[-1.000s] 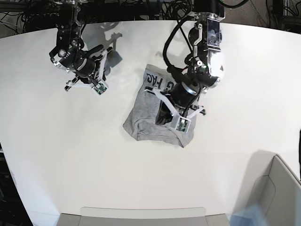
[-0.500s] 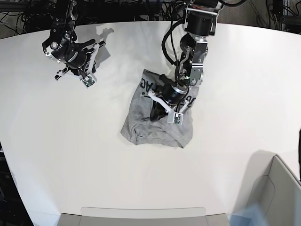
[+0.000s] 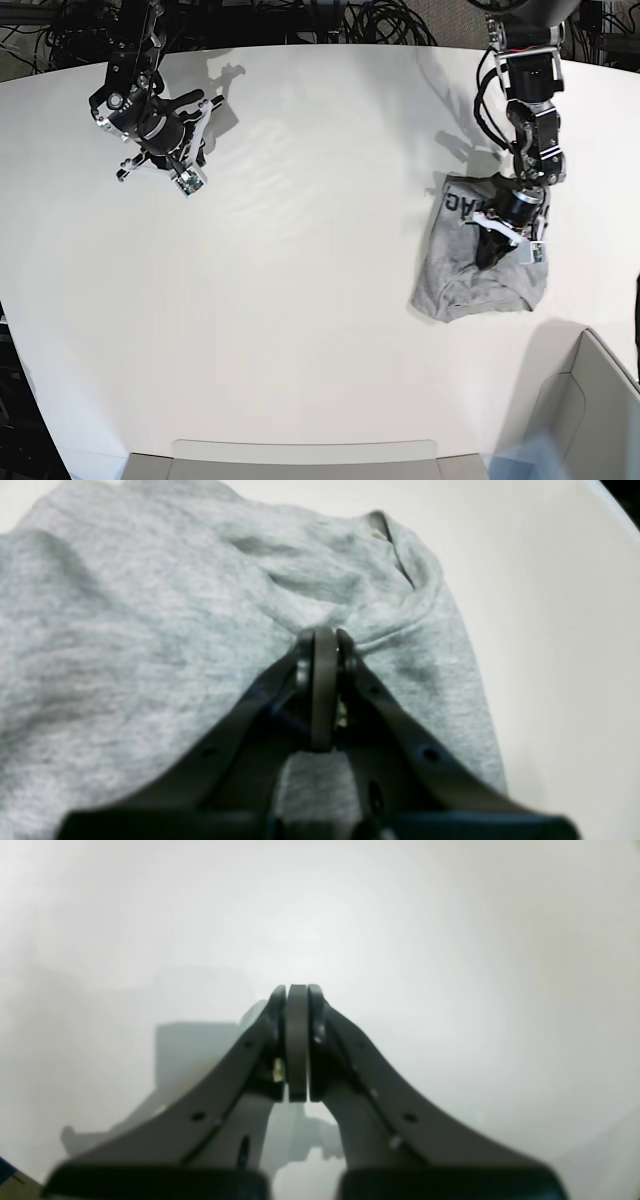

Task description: Fold the T-shirt properly

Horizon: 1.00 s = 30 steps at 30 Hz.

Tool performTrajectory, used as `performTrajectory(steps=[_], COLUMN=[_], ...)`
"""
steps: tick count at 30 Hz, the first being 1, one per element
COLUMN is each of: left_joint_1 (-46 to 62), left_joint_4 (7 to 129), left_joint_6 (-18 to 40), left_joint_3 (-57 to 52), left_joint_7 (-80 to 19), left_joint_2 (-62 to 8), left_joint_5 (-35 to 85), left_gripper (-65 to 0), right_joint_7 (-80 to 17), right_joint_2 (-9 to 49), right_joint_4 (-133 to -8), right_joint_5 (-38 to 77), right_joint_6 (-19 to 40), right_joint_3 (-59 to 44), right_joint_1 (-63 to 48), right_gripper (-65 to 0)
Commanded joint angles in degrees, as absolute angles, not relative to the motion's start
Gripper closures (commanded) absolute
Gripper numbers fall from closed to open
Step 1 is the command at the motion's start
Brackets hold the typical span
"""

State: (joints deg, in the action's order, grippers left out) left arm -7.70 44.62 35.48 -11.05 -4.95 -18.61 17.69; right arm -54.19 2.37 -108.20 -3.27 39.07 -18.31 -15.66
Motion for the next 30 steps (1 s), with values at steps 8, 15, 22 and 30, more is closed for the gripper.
performTrajectory(steps=[8, 15, 22, 30], left_joint_1=[-4.62, -1.27, 2.42, 19.21], left_joint_4=[53.14, 69.67, 90.42, 107.03], left_joint_6=[31.60, 31.34, 31.43, 31.69], left_joint_3=[-11.56, -13.93, -25.54, -27.12], left_joint_7=[-14.81, -14.81, -17.10, -33.45], left_joint_2=[-21.76, -21.32, -14.73, -12.09], left_joint_5=[11.65, 11.74, 11.65, 12.00], left_gripper=[0.0, 0.0, 0.0, 0.0], right_joint_7=[-53.58, -53.49, -53.49, -53.41], right_joint_2=[1.89, 1.36, 1.27, 0.31], right_joint_4=[-109.23, -112.75, -117.14, -118.46], right_joint_5=[-2.68, -2.77, -2.77, -2.77], right_joint_6=[39.69, 39.69, 39.69, 39.69], right_joint_3=[-18.42, -18.42, -18.42, -18.86], right_joint_1=[-13.93, -11.91, -12.00, -20.26], right_gripper=[0.0, 0.0, 0.0, 0.0])
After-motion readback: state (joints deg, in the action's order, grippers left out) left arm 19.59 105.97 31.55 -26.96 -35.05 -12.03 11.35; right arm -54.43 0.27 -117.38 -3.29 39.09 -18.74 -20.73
